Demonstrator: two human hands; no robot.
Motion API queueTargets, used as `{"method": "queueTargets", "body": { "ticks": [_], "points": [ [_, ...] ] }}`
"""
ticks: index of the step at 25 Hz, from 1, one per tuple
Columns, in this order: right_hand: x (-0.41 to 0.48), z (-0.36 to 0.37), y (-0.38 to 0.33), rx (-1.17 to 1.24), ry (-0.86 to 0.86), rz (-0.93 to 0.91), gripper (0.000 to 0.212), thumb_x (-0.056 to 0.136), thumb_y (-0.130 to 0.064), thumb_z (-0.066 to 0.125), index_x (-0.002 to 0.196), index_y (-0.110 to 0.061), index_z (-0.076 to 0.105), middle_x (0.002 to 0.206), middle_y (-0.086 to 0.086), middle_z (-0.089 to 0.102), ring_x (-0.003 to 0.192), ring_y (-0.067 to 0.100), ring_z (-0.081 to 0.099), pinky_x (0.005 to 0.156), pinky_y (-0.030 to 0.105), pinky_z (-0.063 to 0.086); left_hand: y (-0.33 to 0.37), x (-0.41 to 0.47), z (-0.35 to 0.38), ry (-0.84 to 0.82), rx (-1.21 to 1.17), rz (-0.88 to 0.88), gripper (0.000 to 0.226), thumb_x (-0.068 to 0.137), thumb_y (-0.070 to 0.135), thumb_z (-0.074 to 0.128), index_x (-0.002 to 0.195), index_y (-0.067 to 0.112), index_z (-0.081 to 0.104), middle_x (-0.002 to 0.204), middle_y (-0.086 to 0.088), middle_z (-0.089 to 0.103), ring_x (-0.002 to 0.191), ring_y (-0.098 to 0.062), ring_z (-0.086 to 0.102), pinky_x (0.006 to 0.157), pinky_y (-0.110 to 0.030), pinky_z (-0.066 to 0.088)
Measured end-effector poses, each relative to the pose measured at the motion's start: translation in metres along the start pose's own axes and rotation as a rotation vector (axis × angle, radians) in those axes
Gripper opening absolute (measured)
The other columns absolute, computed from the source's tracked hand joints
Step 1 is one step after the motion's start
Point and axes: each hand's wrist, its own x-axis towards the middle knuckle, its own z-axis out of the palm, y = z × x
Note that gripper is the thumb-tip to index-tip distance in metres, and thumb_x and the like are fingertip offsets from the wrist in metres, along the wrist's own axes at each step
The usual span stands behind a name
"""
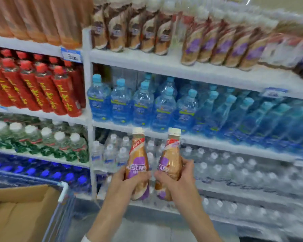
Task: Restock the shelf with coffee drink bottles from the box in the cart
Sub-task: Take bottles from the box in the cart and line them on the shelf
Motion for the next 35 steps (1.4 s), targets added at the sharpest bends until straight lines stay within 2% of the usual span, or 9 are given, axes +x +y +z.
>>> {"method": "queueTargets", "body": {
  "ticks": [6,9,13,16,19,23,28,32,35],
  "points": [
    [0.007,-0.102,-0.013,0.131,0.181,-0.039,0.053,0.077,-0.012,0.084,0.109,-0.024,0.043,0.090,0.006,0.067,0.063,0.009,0.064,0.052,0.026,0.054,0.018,-0.002,0.108,-0.174,0.096,0.019,0.055,0.046,0.031,0.085,0.096,0.011,0.075,0.079,-0.009,0.078,0.065,-0.019,0.074,0.057,-0.025,0.053],
    [0.022,-0.134,-0.023,0.165,0.239,-0.055,0.053,0.076,-0.014,0.085,0.107,-0.027,0.043,0.090,0.007,0.068,0.064,0.012,0.064,0.053,0.029,0.055,0.029,0.013,0.145,-0.212,0.109,0.013,0.054,0.049,0.024,0.092,0.099,0.011,0.073,0.080,-0.010,0.078,0.067,-0.022,0.075,0.065,-0.033,0.057],
    [0.052,-0.167,-0.042,0.138,0.259,-0.081,0.050,0.079,-0.019,0.082,0.106,-0.031,0.041,0.097,0.012,0.066,0.066,0.013,0.062,0.055,0.025,0.054,0.048,0.044,0.185,-0.261,0.093,0.065,0.069,0.037,0.037,0.090,0.099,0.010,0.074,0.086,-0.014,0.078,0.074,-0.026,0.075,0.073,-0.038,0.058],
    [0.085,-0.182,-0.067,0.128,0.275,-0.109,0.051,0.079,-0.020,0.083,0.107,-0.031,0.042,0.101,0.010,0.066,0.067,0.014,0.067,0.054,0.026,0.055,0.079,0.073,0.210,-0.293,0.112,0.153,0.054,0.052,0.028,0.095,0.098,0.011,0.074,0.086,-0.012,0.078,0.075,-0.026,0.075,0.066,-0.033,0.058],
    [0.125,-0.192,-0.105,0.119,0.328,-0.200,0.056,0.076,-0.020,0.085,0.113,-0.028,0.044,0.098,0.005,0.067,0.066,0.010,0.069,0.054,0.028,0.056,0.121,0.110,0.234,-0.293,0.121,0.280,0.037,0.068,0.027,0.086,0.099,0.011,0.075,0.088,-0.009,0.078,0.076,-0.021,0.075,0.065,-0.024,0.056],
    [0.180,-0.214,-0.168,0.111,0.381,-0.391,0.056,0.074,-0.022,0.088,0.110,-0.030,0.046,0.101,0.000,0.068,0.078,0.009,0.072,0.059,0.027,0.058,0.182,0.158,0.276,-0.246,0.165,0.463,0.030,0.072,0.029,0.087,0.099,0.022,0.074,0.090,0.002,0.079,0.083,-0.015,0.075,0.073,-0.023,0.055],
    [0.254,-0.247,-0.227,-0.059,0.368,-0.556,0.075,0.069,-0.029,0.091,0.125,-0.026,0.042,0.114,-0.006,0.066,0.095,0.005,0.068,0.076,0.020,0.057,0.230,0.206,0.320,-0.151,0.284,0.683,0.041,0.069,0.034,0.091,0.098,0.035,0.063,0.089,0.024,0.071,0.080,0.012,0.066,0.074,-0.011,0.052],
    [0.290,-0.262,-0.223,-0.143,0.334,-0.577,0.079,0.068,-0.030,0.092,0.126,-0.026,0.040,0.121,-0.006,0.061,0.104,0.003,0.063,0.076,0.015,0.051,0.230,0.231,0.336,-0.049,0.346,0.734,0.058,0.068,0.039,0.092,0.113,0.032,0.056,0.100,0.027,0.063,0.099,0.002,0.063,0.090,-0.021,0.049],
    [0.304,-0.271,-0.217,-0.139,0.280,-0.594,0.077,0.068,-0.029,0.092,0.125,-0.029,0.039,0.120,-0.011,0.060,0.102,-0.003,0.062,0.081,0.018,0.054,0.225,0.245,0.341,-0.022,0.362,0.751,0.074,0.066,0.044,0.091,0.129,0.026,0.057,0.117,0.016,0.067,0.108,-0.004,0.064,0.097,-0.028,0.053]
  ]
}}
